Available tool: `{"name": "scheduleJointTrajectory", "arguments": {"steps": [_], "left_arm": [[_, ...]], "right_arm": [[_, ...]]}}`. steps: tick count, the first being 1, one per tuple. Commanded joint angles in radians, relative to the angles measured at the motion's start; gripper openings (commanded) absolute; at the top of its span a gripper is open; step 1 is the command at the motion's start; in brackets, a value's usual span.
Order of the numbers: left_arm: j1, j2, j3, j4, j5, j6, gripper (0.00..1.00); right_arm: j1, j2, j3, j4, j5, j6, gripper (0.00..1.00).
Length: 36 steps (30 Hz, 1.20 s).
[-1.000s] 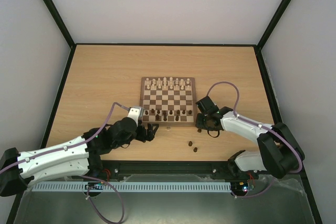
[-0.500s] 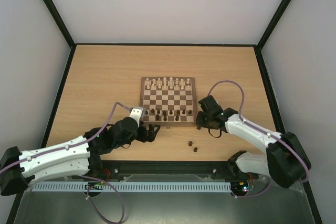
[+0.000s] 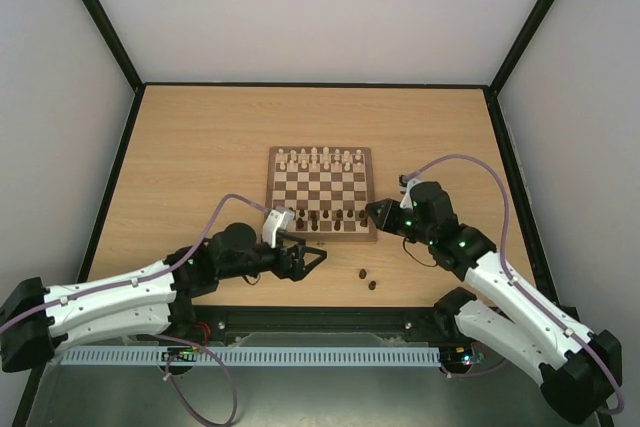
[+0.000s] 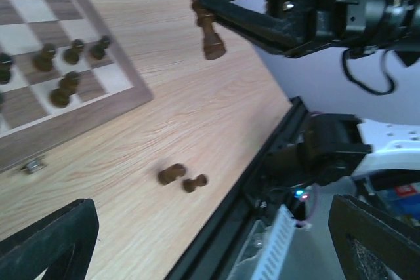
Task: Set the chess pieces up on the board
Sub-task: Adjust the chess piece.
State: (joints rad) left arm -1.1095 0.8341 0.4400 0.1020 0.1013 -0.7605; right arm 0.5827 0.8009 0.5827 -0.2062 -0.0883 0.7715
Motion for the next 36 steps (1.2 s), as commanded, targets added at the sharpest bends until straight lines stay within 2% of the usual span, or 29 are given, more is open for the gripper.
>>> {"name": "scheduleJointTrajectory", "arguments": {"steps": [1, 9, 14, 19, 24, 36], "left_arm": [[0.007, 0.017, -0.028, 0.222, 0.09, -0.048, 0.98], [0.038, 0.139, -0.068, 0.497, 0.15, -0.185, 0.93], [0.053, 0.252, -0.068, 0.634, 0.191, -0.25, 0.84], [0.064, 0.302, -0.06, 0.688, 0.189, -0.28, 0.71], [0.068, 0.324, -0.053, 0.726, 0.174, -0.304, 0.63], [0.067, 0.465, -0.016, 0.824, 0.197, -0.352, 0.52]], "right_arm": [[0.012, -0.041, -0.048, 0.175, -0.162, 0.104, 0.02], [0.1, -0.08, -0.115, 0.352, -0.141, 0.196, 0.01], [0.144, -0.091, -0.121, 0.375, -0.118, 0.211, 0.01], [0.163, -0.106, -0.136, 0.373, -0.111, 0.221, 0.01], [0.166, -0.128, -0.153, 0.372, -0.103, 0.23, 0.01], [0.169, -0.139, -0.17, 0.375, -0.103, 0.239, 0.01]]}}
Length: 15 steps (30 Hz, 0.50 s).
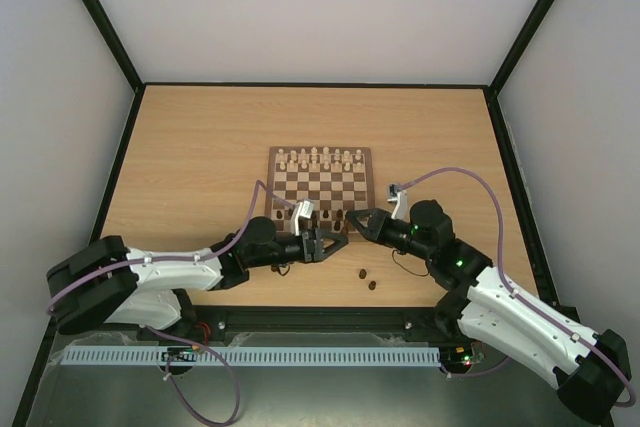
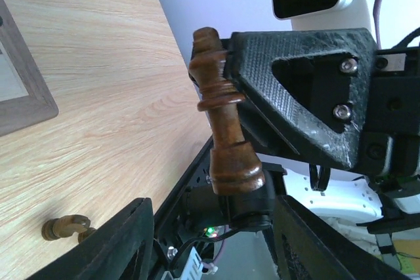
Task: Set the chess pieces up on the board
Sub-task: Adjust the chess piece.
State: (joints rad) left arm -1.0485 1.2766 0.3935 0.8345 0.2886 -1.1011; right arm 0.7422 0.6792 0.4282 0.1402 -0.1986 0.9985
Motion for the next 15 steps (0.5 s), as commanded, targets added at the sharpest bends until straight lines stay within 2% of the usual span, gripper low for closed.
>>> {"name": "scheduleJointTrajectory", "arguments": {"steps": [1, 8, 15], "left_arm": [[0.006, 0.028, 0.033, 0.094, 0.006, -0.012, 0.52], [0.006, 0.035, 0.045, 0.099, -0.013, -0.021, 0.49], [0.007, 0.067, 0.065, 0.11, -0.001, -0.033, 0.39]], "right_arm": [[0.009, -0.018, -0.018, 0.029, 0.008, 0.011, 0.01], [0.009, -0.027, -0.028, 0.014, 0.022, 0.008, 0.01], [0.009, -0.027, -0.032, 0.015, 0.031, 0.007, 0.01]]}}
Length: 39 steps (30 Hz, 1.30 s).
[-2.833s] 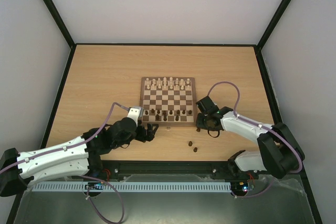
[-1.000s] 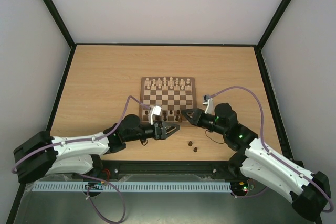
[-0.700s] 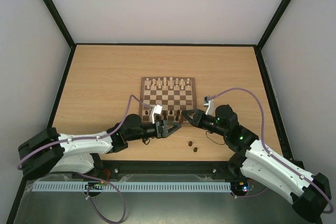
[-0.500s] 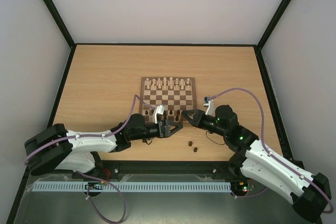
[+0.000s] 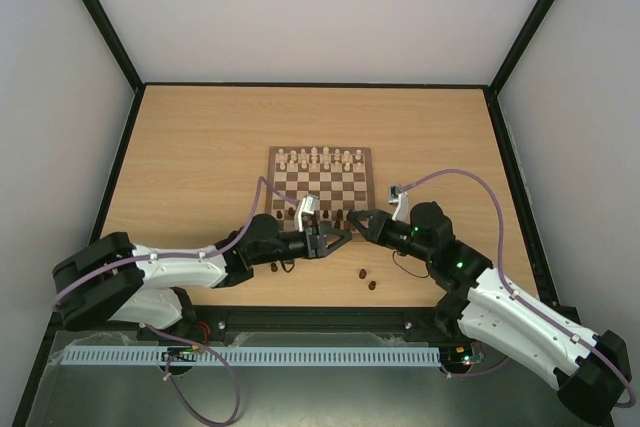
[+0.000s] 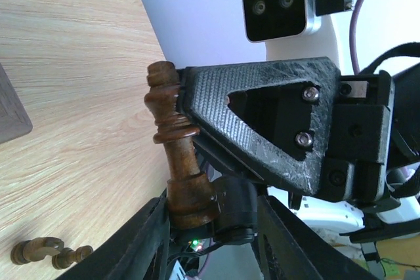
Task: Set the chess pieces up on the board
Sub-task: Adjust the chess piece.
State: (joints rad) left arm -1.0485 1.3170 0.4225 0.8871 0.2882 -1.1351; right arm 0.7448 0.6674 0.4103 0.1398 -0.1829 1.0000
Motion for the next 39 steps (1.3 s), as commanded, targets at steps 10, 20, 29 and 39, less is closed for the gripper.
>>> {"name": "scheduleJointTrajectory", "arguments": {"steps": [10, 20, 29, 39], "left_arm": [[0.009, 0.068, 0.05, 0.068, 0.007, -0.008, 0.2], [0.023, 0.037, 0.073, -0.03, 0.016, 0.052, 0.18], [0.022, -0.015, 0.119, -0.222, 0.069, 0.182, 0.17], [0.017, -0.053, 0.12, -0.326, 0.109, 0.259, 0.17]], "right_arm": [[0.006, -0.025, -0.019, 0.003, 0.024, 0.001, 0.01], [0.007, -0.062, -0.013, -0.051, 0.042, -0.013, 0.06], [0.007, -0.08, 0.017, -0.123, 0.077, -0.048, 0.2], [0.007, -0.074, 0.025, -0.121, 0.067, -0.048, 0.24]]}}
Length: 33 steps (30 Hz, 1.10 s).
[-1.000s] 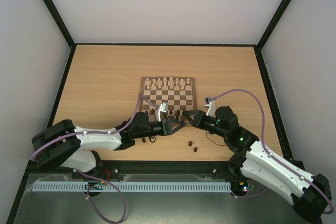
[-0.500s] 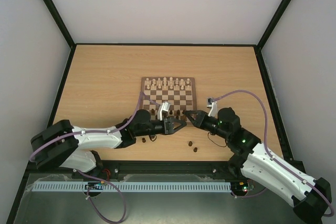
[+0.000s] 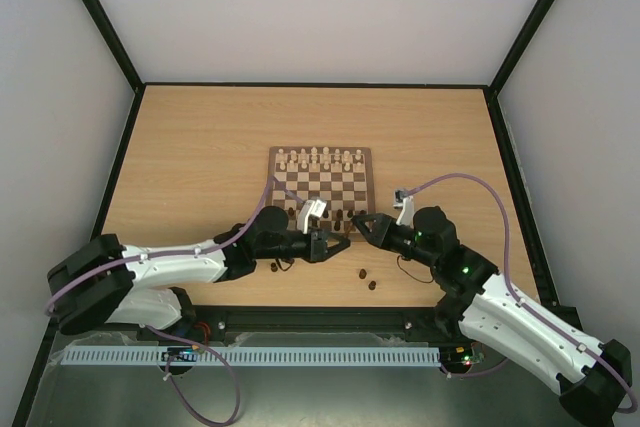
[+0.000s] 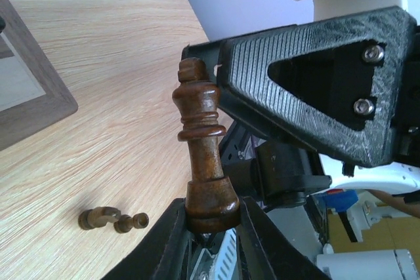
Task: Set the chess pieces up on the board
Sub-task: Adjust the chess piece.
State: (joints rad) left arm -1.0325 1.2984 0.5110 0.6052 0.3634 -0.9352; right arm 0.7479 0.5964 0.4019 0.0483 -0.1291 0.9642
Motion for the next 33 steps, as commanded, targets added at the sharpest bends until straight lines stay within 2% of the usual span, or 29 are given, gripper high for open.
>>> {"name": "scheduleJointTrajectory", "arguments": {"steps": [1, 16, 23, 27, 33], "left_arm": [[-0.001, -0.038, 0.033, -0.052, 0.035, 0.063, 0.17], [-0.009, -0.092, -0.016, -0.124, 0.046, 0.112, 0.17], [-0.012, -0.175, -0.05, -0.219, 0.062, 0.165, 0.17], [-0.016, -0.245, -0.068, -0.314, 0.073, 0.208, 0.17], [-0.028, -0.362, -0.103, -0.418, 0.086, 0.243, 0.17]], "right_arm": [[0.004, -0.004, 0.035, -0.03, 0.012, -0.012, 0.24], [0.004, -0.019, 0.067, -0.072, -0.009, -0.023, 0.44], [0.003, -0.033, 0.115, -0.175, -0.049, -0.083, 0.51], [0.004, -0.054, 0.152, -0.259, -0.103, -0.122, 0.56], [0.004, -0.02, 0.162, -0.265, -0.299, -0.122, 0.66]]}}
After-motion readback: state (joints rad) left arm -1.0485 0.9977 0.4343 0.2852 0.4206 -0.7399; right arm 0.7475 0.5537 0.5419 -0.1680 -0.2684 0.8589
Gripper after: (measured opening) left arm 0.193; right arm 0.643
